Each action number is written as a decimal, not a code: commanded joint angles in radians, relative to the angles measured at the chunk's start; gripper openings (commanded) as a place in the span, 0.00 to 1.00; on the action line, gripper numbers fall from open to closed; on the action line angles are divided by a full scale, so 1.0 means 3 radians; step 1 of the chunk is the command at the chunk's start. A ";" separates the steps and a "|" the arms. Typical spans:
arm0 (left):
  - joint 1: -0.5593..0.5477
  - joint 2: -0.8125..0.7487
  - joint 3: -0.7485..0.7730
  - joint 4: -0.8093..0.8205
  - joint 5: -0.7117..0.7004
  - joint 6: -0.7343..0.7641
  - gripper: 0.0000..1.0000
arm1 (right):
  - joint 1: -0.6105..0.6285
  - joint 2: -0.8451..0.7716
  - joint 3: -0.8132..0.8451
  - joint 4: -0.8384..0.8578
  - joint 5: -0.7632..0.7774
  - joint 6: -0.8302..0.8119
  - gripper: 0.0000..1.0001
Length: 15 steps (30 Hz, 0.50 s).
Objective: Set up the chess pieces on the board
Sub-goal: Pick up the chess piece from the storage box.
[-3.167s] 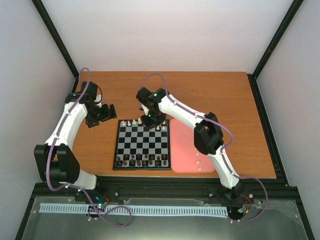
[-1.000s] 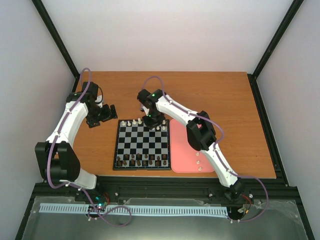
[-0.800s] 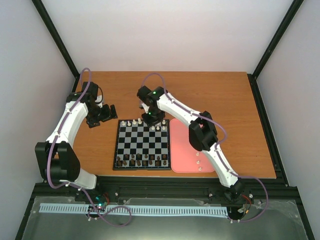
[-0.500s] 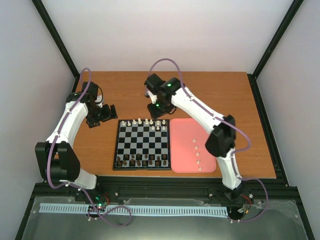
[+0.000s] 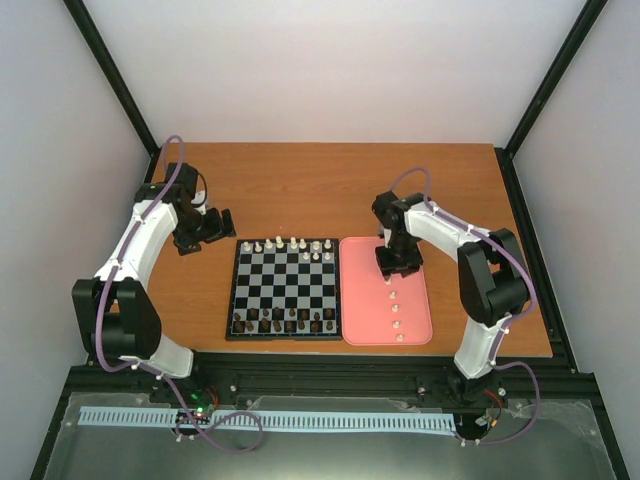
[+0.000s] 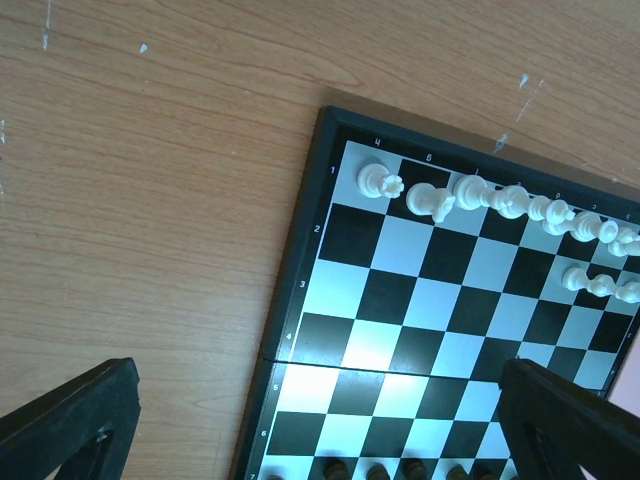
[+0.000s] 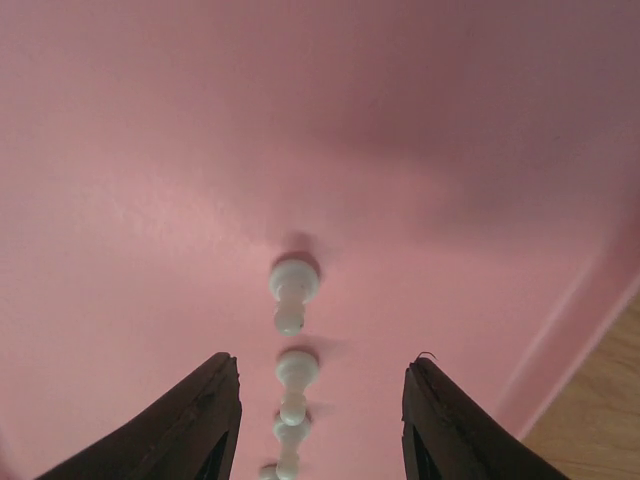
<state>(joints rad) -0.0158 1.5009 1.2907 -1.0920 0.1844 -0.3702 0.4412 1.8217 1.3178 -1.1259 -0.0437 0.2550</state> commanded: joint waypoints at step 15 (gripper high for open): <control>-0.0001 0.0010 0.0121 0.0030 -0.0007 0.0036 1.00 | 0.0017 0.0120 -0.0207 0.0471 -0.0120 -0.0110 0.32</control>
<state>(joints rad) -0.0158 1.5063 1.2907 -1.0920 0.1844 -0.3698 0.4458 1.8313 1.2240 -1.0016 -0.0898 0.2317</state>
